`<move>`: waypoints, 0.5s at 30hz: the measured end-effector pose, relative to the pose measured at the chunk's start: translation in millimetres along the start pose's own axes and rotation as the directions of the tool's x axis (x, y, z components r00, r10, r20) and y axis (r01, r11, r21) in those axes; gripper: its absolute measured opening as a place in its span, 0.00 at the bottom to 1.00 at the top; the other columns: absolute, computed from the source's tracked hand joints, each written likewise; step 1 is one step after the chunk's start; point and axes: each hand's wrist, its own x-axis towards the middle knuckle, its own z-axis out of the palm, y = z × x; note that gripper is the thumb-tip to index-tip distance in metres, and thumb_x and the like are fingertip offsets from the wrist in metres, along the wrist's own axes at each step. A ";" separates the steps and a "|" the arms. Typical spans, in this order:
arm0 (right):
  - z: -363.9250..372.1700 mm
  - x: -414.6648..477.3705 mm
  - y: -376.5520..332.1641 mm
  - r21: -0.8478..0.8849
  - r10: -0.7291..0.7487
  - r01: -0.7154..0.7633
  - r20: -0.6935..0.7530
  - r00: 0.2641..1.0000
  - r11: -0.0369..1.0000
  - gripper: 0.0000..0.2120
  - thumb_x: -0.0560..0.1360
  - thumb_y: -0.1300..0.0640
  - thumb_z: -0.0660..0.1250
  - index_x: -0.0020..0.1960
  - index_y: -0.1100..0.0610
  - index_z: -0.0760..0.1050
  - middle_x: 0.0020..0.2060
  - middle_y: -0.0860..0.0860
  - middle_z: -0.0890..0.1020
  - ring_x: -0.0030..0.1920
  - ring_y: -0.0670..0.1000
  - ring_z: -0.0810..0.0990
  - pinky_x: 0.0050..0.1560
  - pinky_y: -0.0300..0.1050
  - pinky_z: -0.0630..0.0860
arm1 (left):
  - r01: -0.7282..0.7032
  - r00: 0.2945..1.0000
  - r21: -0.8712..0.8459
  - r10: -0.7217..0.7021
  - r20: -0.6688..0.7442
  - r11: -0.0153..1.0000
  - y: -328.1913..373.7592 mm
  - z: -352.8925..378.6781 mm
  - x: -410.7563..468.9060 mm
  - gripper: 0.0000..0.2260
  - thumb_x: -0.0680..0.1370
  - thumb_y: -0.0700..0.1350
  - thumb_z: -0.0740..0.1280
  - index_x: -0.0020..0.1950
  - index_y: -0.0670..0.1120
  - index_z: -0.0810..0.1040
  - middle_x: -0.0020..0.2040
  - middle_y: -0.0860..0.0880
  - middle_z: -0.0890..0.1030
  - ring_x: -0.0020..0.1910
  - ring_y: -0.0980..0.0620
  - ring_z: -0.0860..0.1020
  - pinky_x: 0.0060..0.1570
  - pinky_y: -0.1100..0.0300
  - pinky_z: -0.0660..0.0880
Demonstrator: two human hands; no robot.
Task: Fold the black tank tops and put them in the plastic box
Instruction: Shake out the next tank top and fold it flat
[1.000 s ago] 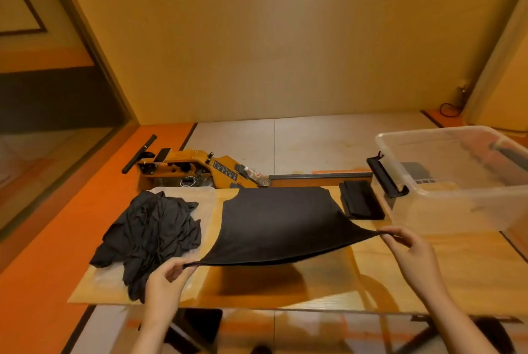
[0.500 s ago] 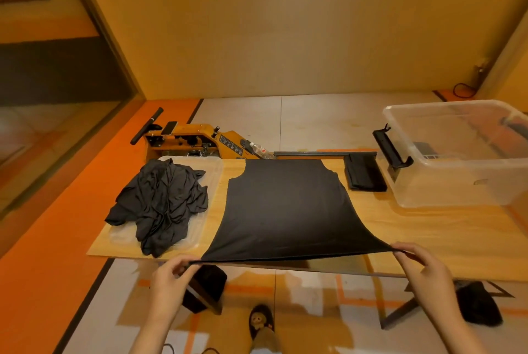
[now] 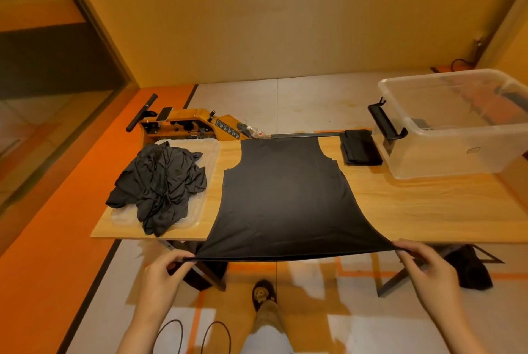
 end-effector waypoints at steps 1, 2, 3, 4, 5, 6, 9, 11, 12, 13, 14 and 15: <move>-0.5 -3.2 0.9 0.000 -0.003 0.003 -0.001 1.000 1.000 0.21 0.74 0.67 0.68 0.48 0.39 0.74 0.48 0.47 0.80 0.53 0.49 0.77 0.52 0.44 0.72 | 0.001 1.000 0.004 -0.001 0.002 1.000 -0.9 -0.1 -2.1 0.09 0.73 0.35 0.72 0.44 0.50 0.83 0.41 0.52 0.83 0.45 0.60 0.79 0.44 0.73 0.72; -0.7 -6.3 0.8 -0.002 -0.004 0.004 -0.001 1.000 1.000 0.21 0.74 0.67 0.68 0.49 0.38 0.74 0.48 0.47 0.80 0.53 0.48 0.76 0.50 0.42 0.71 | 0.002 1.000 0.005 -0.002 0.000 1.000 -1.7 -0.4 -4.0 0.09 0.72 0.35 0.72 0.44 0.50 0.83 0.42 0.52 0.83 0.45 0.60 0.79 0.44 0.73 0.72; -0.5 -8.9 0.5 -0.005 -0.011 0.011 -0.001 1.000 1.000 0.22 0.74 0.67 0.68 0.49 0.38 0.74 0.48 0.46 0.80 0.52 0.46 0.76 0.49 0.39 0.70 | 0.006 1.000 0.002 -0.006 -0.004 1.000 -2.3 -0.6 -6.0 0.09 0.72 0.34 0.72 0.44 0.49 0.83 0.42 0.52 0.83 0.45 0.60 0.79 0.44 0.74 0.72; -0.5 -10.8 -1.4 -0.006 -0.014 0.014 0.000 1.000 1.000 0.22 0.74 0.67 0.68 0.49 0.38 0.74 0.48 0.45 0.79 0.51 0.45 0.76 0.48 0.38 0.70 | 0.010 1.000 -0.001 -0.010 -0.010 1.000 -3.0 -0.8 -7.6 0.09 0.72 0.34 0.72 0.44 0.49 0.83 0.42 0.52 0.83 0.46 0.60 0.78 0.44 0.74 0.72; -0.7 -12.2 -3.6 0.003 -0.014 0.014 0.005 1.000 1.000 0.22 0.74 0.67 0.68 0.49 0.38 0.74 0.47 0.43 0.79 0.50 0.44 0.76 0.47 0.37 0.70 | 0.013 1.000 -0.004 -0.013 -0.015 1.000 -3.2 -1.2 -9.3 0.10 0.72 0.34 0.72 0.45 0.49 0.83 0.42 0.52 0.83 0.46 0.61 0.78 0.44 0.74 0.72; -1.1 -13.2 -6.0 0.016 -0.013 0.012 0.011 1.000 1.000 0.21 0.74 0.66 0.68 0.48 0.38 0.74 0.47 0.42 0.79 0.49 0.43 0.77 0.46 0.36 0.70 | 0.016 1.000 -0.005 -0.016 -0.019 1.000 -3.3 -1.7 -10.8 0.10 0.72 0.34 0.72 0.45 0.49 0.83 0.43 0.52 0.83 0.47 0.61 0.78 0.44 0.75 0.72; -3.7 -13.6 -8.5 0.032 -0.012 0.010 0.051 0.999 0.999 0.18 0.74 0.65 0.68 0.48 0.40 0.76 0.46 0.42 0.80 0.47 0.43 0.78 0.45 0.36 0.71 | 0.039 0.999 -0.019 -0.039 -0.009 0.999 -4.0 -5.4 -12.1 0.09 0.73 0.34 0.71 0.45 0.48 0.83 0.41 0.53 0.83 0.47 0.62 0.78 0.45 0.75 0.71; -6.4 -10.8 -6.8 0.049 -0.002 -0.003 0.098 0.995 0.999 0.16 0.75 0.66 0.67 0.47 0.43 0.78 0.44 0.43 0.81 0.51 0.44 0.78 0.48 0.39 0.72 | 0.050 0.998 -0.017 -0.049 0.048 0.999 -3.6 -9.0 -11.6 0.09 0.74 0.34 0.71 0.44 0.48 0.83 0.39 0.53 0.83 0.45 0.61 0.78 0.44 0.72 0.72; -8.0 -9.2 -7.7 0.067 0.009 -0.018 0.125 0.992 0.998 0.16 0.75 0.66 0.67 0.46 0.43 0.79 0.43 0.42 0.82 0.51 0.44 0.78 0.49 0.40 0.73 | 0.054 0.994 -0.014 -0.052 0.091 0.998 -2.1 -11.0 -11.1 0.08 0.74 0.34 0.70 0.43 0.48 0.82 0.39 0.55 0.83 0.44 0.61 0.79 0.44 0.72 0.72; -9.3 -7.8 -8.7 0.084 0.021 -0.034 0.149 0.989 0.996 0.18 0.75 0.66 0.67 0.43 0.42 0.79 0.42 0.43 0.82 0.51 0.43 0.78 0.49 0.41 0.74 | 0.063 0.990 -0.016 -0.060 0.131 0.998 0.1 -13.2 -10.3 0.08 0.74 0.33 0.70 0.42 0.46 0.82 0.39 0.56 0.83 0.43 0.61 0.79 0.43 0.73 0.72; -10.7 -7.2 -11.2 0.095 0.031 -0.047 0.167 0.986 0.994 0.17 0.75 0.67 0.67 0.42 0.43 0.79 0.42 0.44 0.82 0.49 0.41 0.78 0.48 0.40 0.74 | 0.079 0.984 -0.027 -0.073 0.162 0.997 1.8 -15.6 -9.3 0.07 0.74 0.33 0.70 0.42 0.44 0.82 0.39 0.56 0.82 0.41 0.61 0.79 0.42 0.74 0.71; -12.0 -6.3 -13.9 0.105 0.035 -0.054 0.179 0.983 0.993 0.18 0.75 0.67 0.66 0.43 0.43 0.79 0.42 0.43 0.82 0.48 0.41 0.79 0.46 0.39 0.73 | 0.092 0.980 -0.033 -0.085 0.182 0.995 3.0 -17.7 -7.9 0.07 0.74 0.32 0.69 0.42 0.43 0.82 0.39 0.55 0.82 0.41 0.61 0.79 0.42 0.76 0.70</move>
